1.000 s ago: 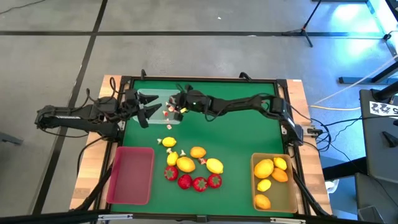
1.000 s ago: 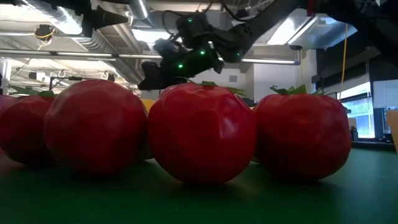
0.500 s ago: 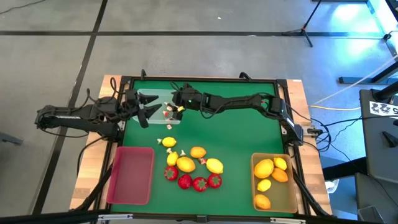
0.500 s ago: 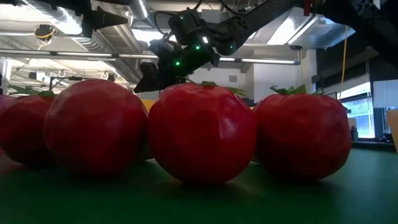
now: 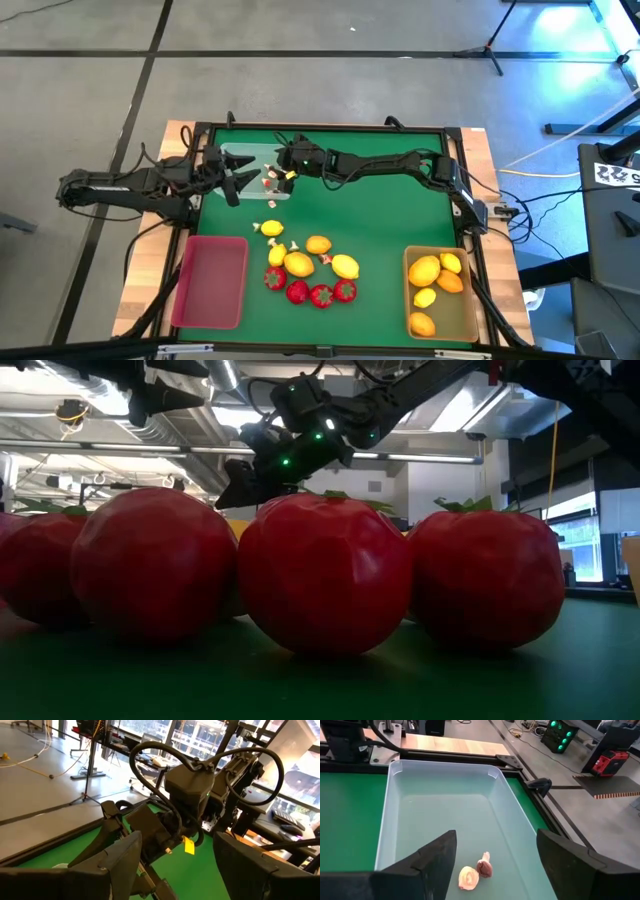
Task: Sort produce into baskets
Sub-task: Put the brown mushroom into the transparent bin
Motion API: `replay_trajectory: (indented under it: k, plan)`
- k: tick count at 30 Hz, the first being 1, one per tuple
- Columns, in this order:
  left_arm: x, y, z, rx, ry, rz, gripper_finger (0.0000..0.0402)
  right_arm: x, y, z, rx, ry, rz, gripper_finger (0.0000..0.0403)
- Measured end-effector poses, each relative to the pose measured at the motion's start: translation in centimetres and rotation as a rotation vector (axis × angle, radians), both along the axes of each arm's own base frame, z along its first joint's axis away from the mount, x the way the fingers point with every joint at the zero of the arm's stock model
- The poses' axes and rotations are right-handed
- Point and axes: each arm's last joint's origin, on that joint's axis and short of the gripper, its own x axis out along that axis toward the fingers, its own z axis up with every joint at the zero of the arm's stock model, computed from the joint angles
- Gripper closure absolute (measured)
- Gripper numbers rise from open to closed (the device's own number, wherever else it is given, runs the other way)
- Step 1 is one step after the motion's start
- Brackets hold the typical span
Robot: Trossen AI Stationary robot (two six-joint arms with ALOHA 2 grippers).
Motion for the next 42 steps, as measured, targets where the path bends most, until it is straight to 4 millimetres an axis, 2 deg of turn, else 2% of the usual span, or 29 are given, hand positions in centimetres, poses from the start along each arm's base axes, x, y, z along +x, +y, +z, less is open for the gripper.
replay_trajectory:
  k: [7, 11, 15, 19, 22, 27, 31, 37, 42]
  plan:
    - [0.0, 0.0, 0.0, -0.004, 0.001, 0.000, 0.0159, 0.1, 0.3, 0.0, 0.000, 0.002, 0.006, 0.0132]
    - [0.0, 0.0, 0.0, -0.016, -0.003, 0.001, 0.0159, -0.1, 1.3, 1.0, -0.002, 0.000, 0.059, 0.0132]
    - [0.5, 0.0, -0.5, -0.005, 0.044, -0.019, 0.0159, -0.4, 3.4, 2.6, -0.043, 0.024, 0.163, 0.0132]
    - [1.8, -0.1, -1.8, -0.019, 0.156, -0.030, 0.0159, -1.4, 6.0, 4.6, -0.069, 0.071, 0.263, 0.0132]
    - [2.7, 0.0, -2.8, -0.035, 0.232, -0.026, 0.0159, -1.9, 7.9, 5.2, -0.053, 0.108, 0.325, 0.0132]
    - [3.2, -0.1, -4.6, -0.118, 0.356, -0.006, 0.0159, -2.6, 10.2, 4.0, -0.018, 0.252, 0.395, 0.0132]
    - [3.0, -0.2, -5.9, -0.183, 0.482, -0.032, 0.0159, -3.6, 11.1, 2.8, 0.011, 0.412, 0.415, 0.0132]
    - [3.0, -0.8, -7.3, -0.191, 0.628, -0.068, 0.0159, -5.2, 10.9, 2.4, 0.043, 0.568, 0.412, 0.0132]
    - [3.6, -1.5, -8.7, -0.187, 0.743, -0.093, 0.0165, -5.2, 10.6, 2.4, 0.044, 0.580, 0.407, 0.0132]
